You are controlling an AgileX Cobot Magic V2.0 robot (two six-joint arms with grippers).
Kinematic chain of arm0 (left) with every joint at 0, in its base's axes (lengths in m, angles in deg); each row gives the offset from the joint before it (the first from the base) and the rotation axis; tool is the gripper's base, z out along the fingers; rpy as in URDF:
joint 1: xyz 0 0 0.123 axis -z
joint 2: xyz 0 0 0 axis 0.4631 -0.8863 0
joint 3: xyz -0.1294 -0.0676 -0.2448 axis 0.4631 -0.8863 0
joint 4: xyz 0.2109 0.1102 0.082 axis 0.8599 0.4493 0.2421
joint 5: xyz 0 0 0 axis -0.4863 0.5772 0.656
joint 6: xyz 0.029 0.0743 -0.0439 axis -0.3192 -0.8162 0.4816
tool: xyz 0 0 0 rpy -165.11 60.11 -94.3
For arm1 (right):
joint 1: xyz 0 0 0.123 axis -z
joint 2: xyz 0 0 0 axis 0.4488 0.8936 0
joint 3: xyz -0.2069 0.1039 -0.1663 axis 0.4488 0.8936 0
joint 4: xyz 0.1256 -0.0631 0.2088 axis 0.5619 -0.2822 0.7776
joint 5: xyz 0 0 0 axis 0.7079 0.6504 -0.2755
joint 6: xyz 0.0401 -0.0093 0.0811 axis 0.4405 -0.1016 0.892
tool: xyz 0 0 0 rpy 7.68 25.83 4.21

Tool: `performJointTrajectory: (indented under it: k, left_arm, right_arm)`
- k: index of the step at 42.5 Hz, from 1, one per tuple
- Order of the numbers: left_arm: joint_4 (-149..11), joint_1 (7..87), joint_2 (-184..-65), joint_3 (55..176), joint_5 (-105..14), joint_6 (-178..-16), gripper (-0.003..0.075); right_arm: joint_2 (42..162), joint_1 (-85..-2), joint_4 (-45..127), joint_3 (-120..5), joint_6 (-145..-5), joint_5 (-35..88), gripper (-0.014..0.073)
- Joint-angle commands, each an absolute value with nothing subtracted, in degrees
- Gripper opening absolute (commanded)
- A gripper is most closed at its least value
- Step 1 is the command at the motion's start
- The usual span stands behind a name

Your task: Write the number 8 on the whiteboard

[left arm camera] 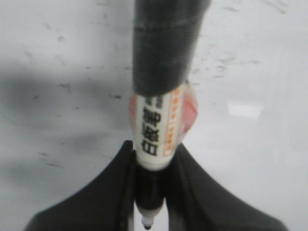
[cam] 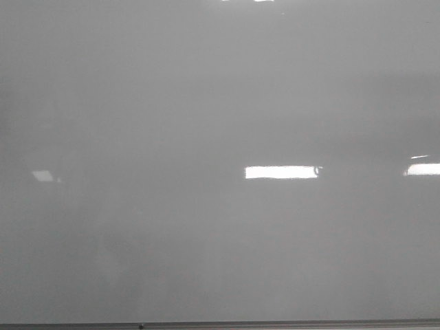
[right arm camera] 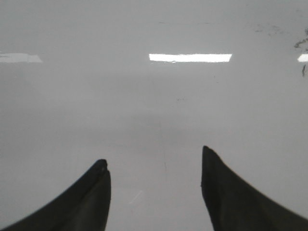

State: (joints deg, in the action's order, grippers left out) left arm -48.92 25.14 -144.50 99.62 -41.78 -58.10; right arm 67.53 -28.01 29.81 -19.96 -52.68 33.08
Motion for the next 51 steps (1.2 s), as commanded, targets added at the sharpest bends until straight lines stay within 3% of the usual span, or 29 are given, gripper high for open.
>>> performJointTrajectory:
  k: [1, 15, 35, 51]
  left_arm:
    - [-48.7, 25.9, -139.7, 101.5, -39.7, -58.5, -0.0021]
    - [-49.1, 40.2, -138.6, 106.5, -26.6, -73.9, -0.0021]
    - [-49.1, 68.5, -138.6, 108.3, -21.1, -86.0, -0.0021]
    - [-49.0, 75.6, -138.6, 108.3, -24.1, -86.2, -0.0021]
  right_arm:
    - [68.5, -28.2, 30.7, -22.5, -53.0, 29.8, 0.0447]
    - [79.2, -32.1, 31.5, -32.1, -57.5, 42.5, 0.0447]
    - [98.6, -51.5, 47.2, -49.7, -87.8, 61.6, 0.0447]
    - [113.0, -62.8, 54.3, -61.7, -99.4, 63.4, 0.0467]
